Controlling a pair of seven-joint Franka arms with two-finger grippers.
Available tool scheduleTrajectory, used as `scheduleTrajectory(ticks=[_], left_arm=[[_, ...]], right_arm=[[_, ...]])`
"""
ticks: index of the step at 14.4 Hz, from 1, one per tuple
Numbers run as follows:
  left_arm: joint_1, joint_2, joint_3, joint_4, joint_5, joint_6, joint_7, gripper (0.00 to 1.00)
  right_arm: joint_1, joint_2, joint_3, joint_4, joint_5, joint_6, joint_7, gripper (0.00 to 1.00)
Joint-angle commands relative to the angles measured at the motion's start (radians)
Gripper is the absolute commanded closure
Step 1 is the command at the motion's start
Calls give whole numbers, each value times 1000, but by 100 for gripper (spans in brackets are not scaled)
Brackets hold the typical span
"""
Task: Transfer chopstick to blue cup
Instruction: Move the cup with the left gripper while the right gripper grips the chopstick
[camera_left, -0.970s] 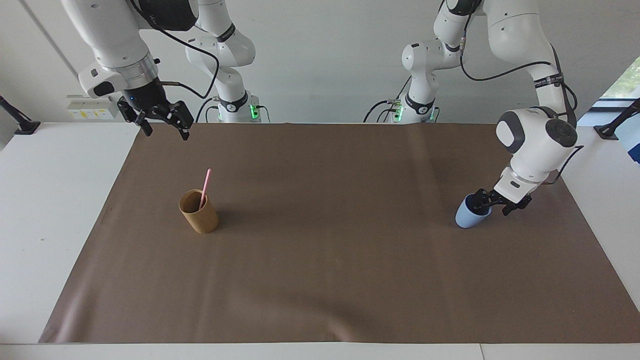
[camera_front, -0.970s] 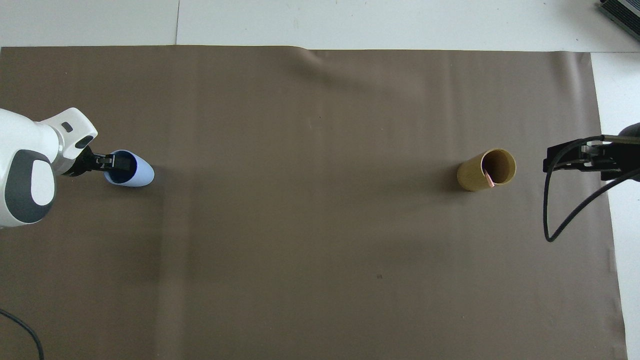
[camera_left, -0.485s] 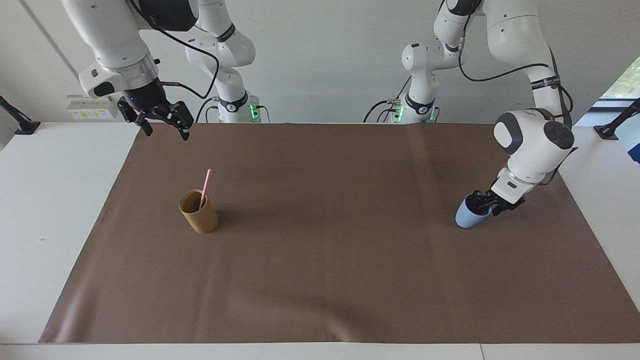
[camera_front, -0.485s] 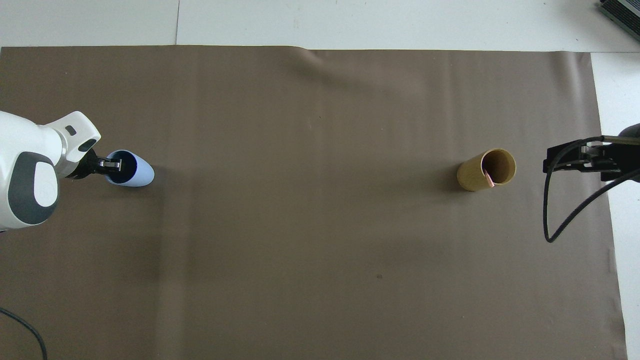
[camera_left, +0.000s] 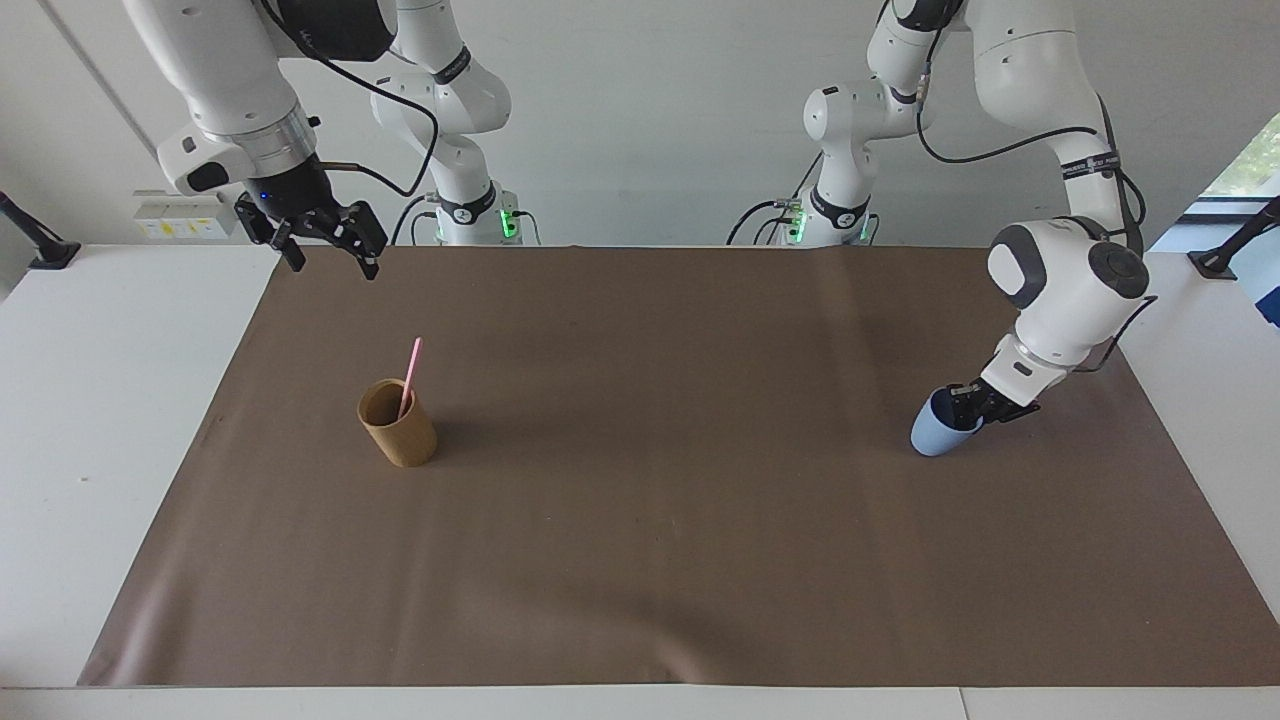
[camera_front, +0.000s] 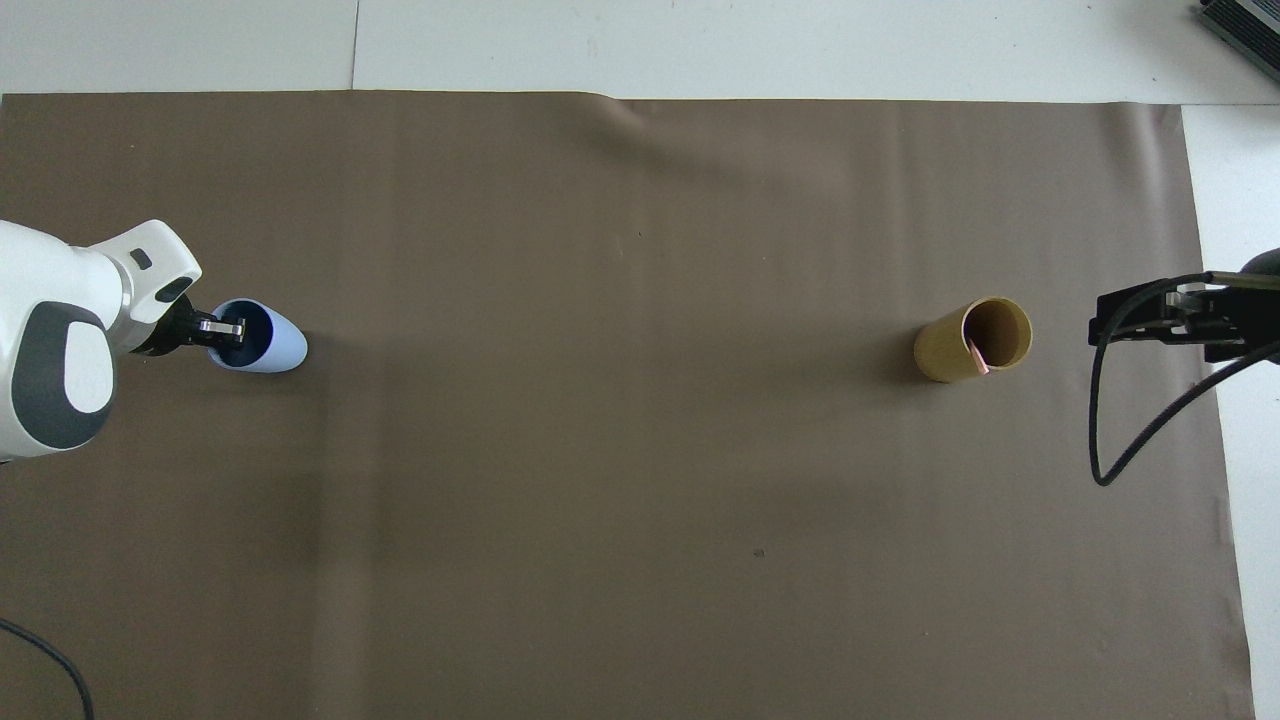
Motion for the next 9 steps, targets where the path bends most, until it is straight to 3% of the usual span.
scheduleTrajectory(ticks=[1,9], left_arm=[[-29,-78,-8,-6,-18,-70,12,100],[-419,-89,-5,-7,-6,-35,-438,100]], right_arm=[[-16,-18,2,-20,22,17,9,0],[-1,165,6,-34,170,183,358,0]])
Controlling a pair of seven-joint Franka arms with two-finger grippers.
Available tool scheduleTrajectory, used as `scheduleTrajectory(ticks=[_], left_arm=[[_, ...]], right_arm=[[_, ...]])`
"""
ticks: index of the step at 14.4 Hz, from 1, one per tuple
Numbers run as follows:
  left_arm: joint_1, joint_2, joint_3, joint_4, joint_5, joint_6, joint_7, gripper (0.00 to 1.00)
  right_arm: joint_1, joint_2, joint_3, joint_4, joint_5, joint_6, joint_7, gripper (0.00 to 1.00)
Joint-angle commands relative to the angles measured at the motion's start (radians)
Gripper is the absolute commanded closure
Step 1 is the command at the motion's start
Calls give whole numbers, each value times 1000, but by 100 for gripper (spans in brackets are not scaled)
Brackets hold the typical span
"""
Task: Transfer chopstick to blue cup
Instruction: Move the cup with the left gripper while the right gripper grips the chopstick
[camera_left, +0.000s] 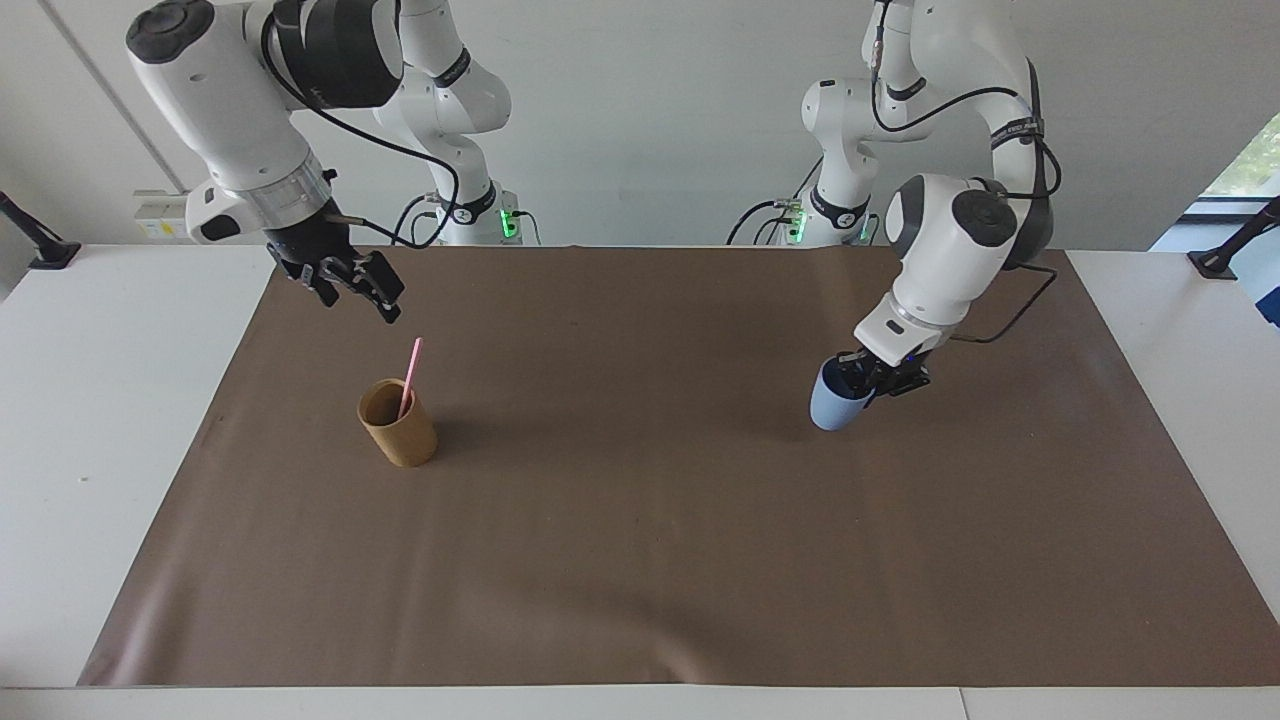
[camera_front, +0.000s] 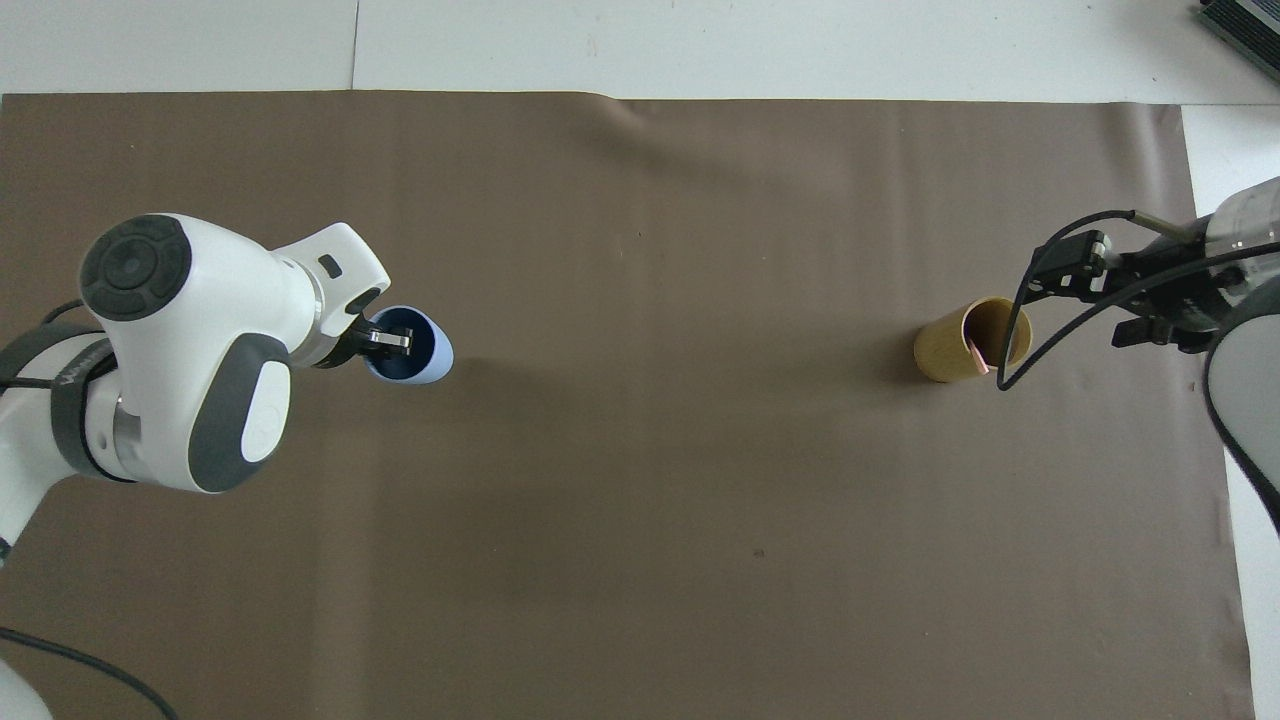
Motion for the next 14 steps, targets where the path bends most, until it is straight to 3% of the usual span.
scheduleTrajectory(ticks=[1,6,14], left_arm=[[-133,-1,19,-2,0,23,-171,100],[-319,85,19,95,1,22,-386,100],[-405,188,19,152,17,27,-461,100]], right_arm=[[-5,80,1,-2,82,54,86,0],[-19,91,1,-120,128,120,137,0],[-45,64,1,-197,139,100,123,2]])
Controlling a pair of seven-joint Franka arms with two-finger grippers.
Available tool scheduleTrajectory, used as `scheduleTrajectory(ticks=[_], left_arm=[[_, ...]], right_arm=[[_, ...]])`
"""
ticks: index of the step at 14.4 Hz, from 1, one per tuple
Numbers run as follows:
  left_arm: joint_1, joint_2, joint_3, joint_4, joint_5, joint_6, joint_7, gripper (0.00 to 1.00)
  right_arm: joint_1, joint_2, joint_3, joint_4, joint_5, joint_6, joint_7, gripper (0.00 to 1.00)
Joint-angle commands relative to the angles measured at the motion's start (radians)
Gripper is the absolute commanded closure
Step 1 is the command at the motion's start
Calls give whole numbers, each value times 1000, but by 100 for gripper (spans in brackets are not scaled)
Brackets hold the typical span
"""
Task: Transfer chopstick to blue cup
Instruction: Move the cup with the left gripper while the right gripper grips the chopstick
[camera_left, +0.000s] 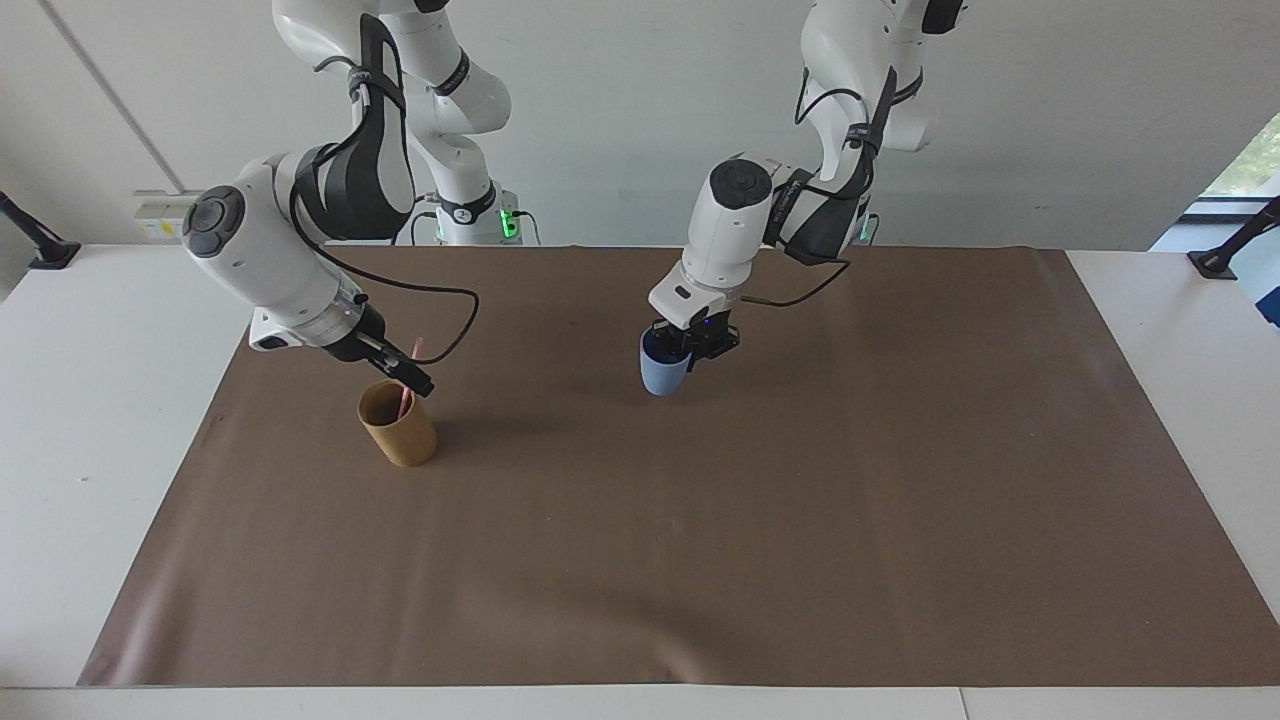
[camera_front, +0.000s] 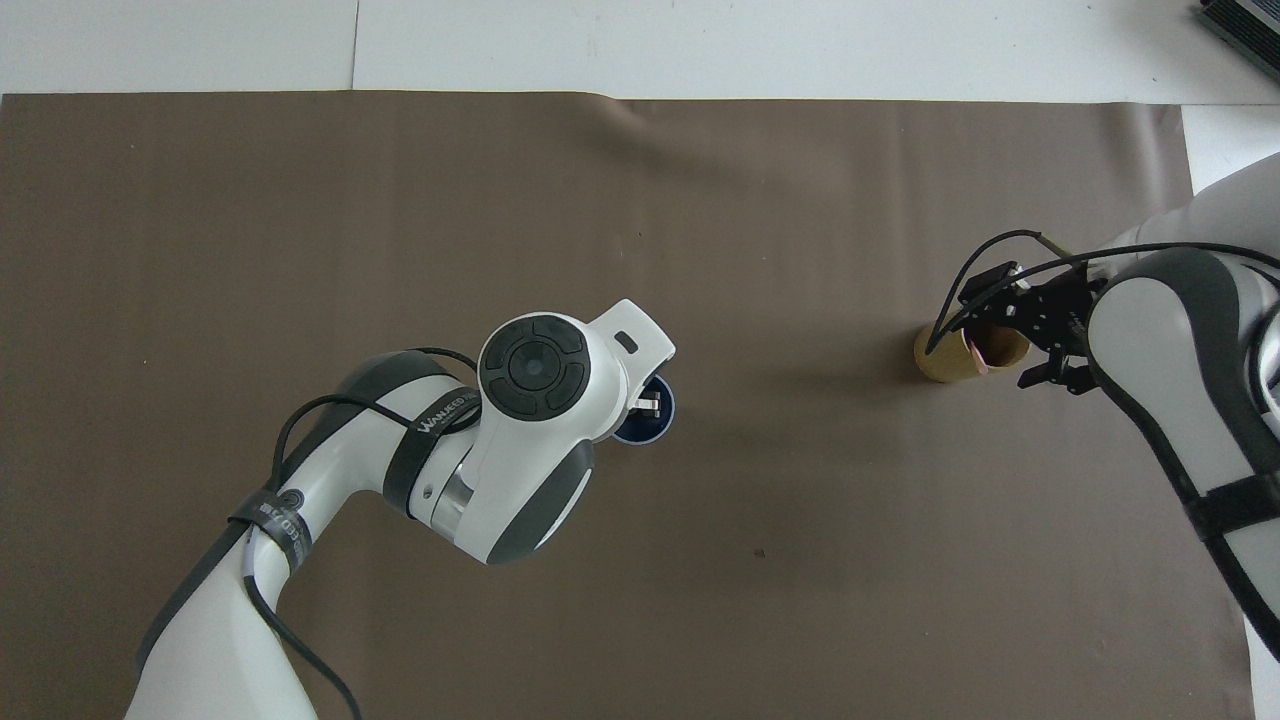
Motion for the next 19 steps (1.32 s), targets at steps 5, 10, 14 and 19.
scheduleTrajectory(ticks=[5,10,14,19], left_arm=[[-56,41,17,7,18,16,-21,100],[-51,43,17,8,18,17,-24,57],[-42,24,18,10,18,-2,-21,0],[2,-89,28,7,18,-143,-8,0]], right_arm=[[2,-35,8,-32,47,-20,2,44],[-8,-33,7,-23,48,-40,-57,74],[-9,-29,7,-15,47,-43,-58,86],[-17,-18,8,16,47,-63,-60,98]])
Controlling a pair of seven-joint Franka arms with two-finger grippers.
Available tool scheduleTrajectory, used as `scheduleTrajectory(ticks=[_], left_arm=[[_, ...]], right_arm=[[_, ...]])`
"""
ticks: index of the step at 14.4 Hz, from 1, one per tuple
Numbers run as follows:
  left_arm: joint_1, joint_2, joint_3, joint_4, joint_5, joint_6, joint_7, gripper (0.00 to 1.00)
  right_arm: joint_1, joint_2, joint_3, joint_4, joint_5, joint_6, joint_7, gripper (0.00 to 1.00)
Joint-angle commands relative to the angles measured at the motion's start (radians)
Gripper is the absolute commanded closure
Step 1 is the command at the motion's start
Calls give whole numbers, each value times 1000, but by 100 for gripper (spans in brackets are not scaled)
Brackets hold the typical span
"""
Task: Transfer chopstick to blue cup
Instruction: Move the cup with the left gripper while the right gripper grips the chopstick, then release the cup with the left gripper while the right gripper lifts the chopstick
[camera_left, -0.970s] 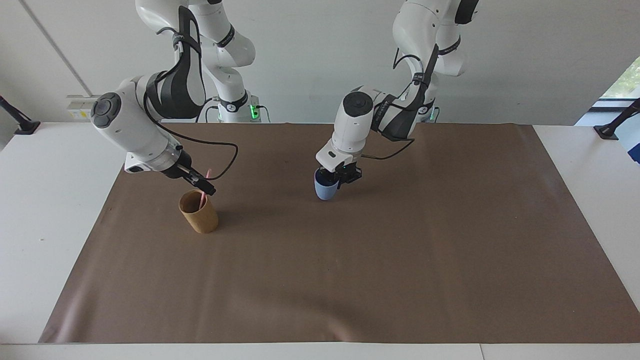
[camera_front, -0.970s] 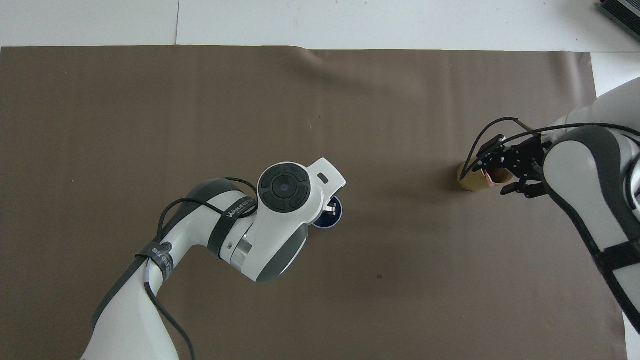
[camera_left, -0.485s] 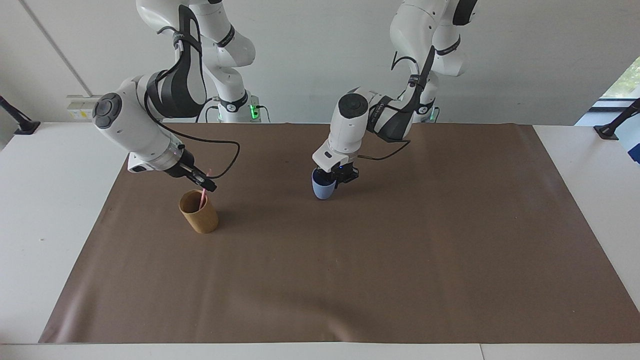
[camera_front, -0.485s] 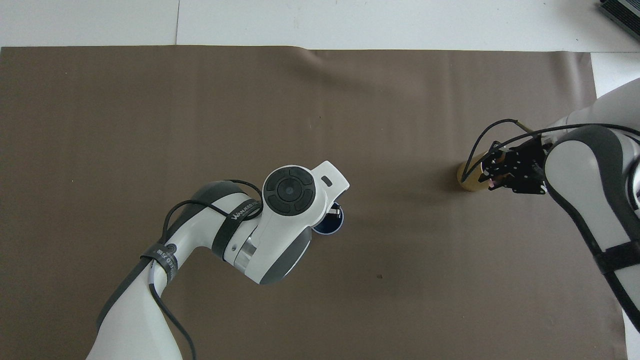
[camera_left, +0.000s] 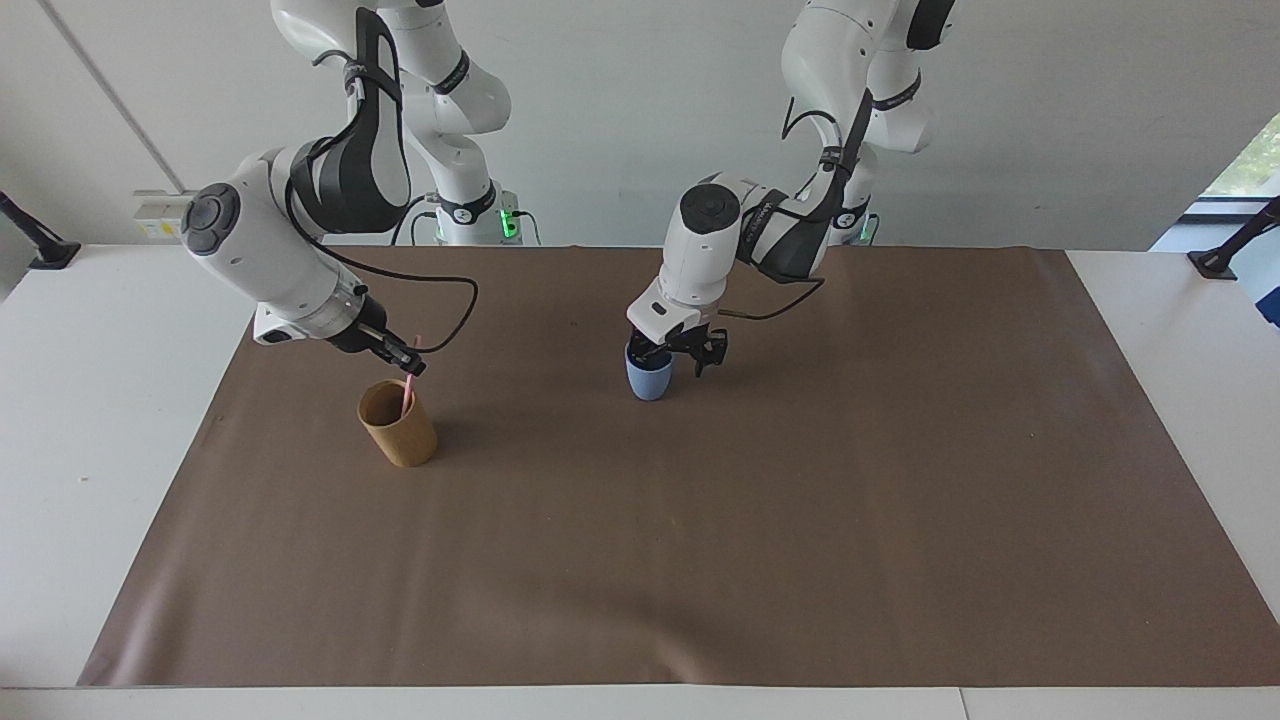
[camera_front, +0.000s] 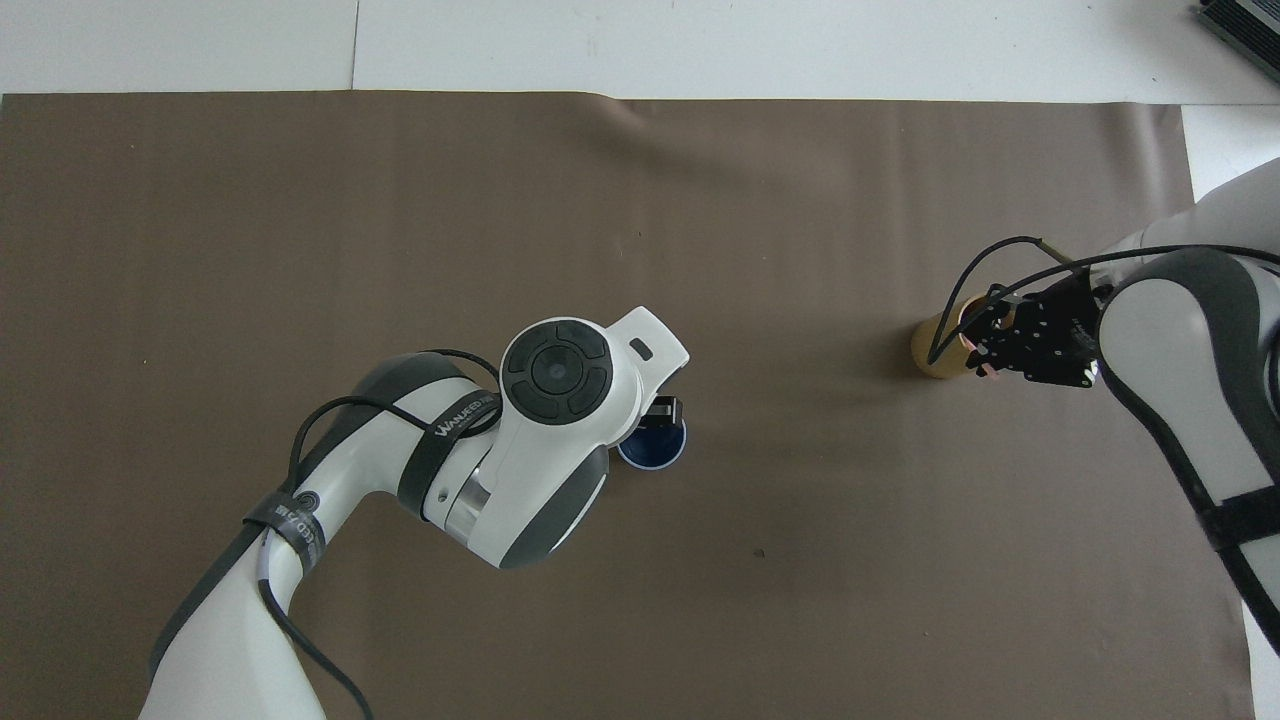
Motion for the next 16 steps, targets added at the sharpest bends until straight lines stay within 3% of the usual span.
scheduleTrajectory(ticks=[1,6,10,12,16], left_arm=[[54,-90,1,-17,15,-91,8,0],[197,-261,3,-154,17,-95,161,0],[324,-326,3,-165,23,-165,306,0],[393,-349,3,-137,23,-217,414,0],[510,-302,3,62,23,-357,563,0]], right_arm=[[-16,-4,6,11,23,-20,-29,99],[-28,-12,0,34,23,-52,-29,100],[-33,-25,-3,77,26,-115,-19,100],[-33,-57,-3,78,26,-132,-17,100],[-51,-102,-7,176,132,-260,-8,100]])
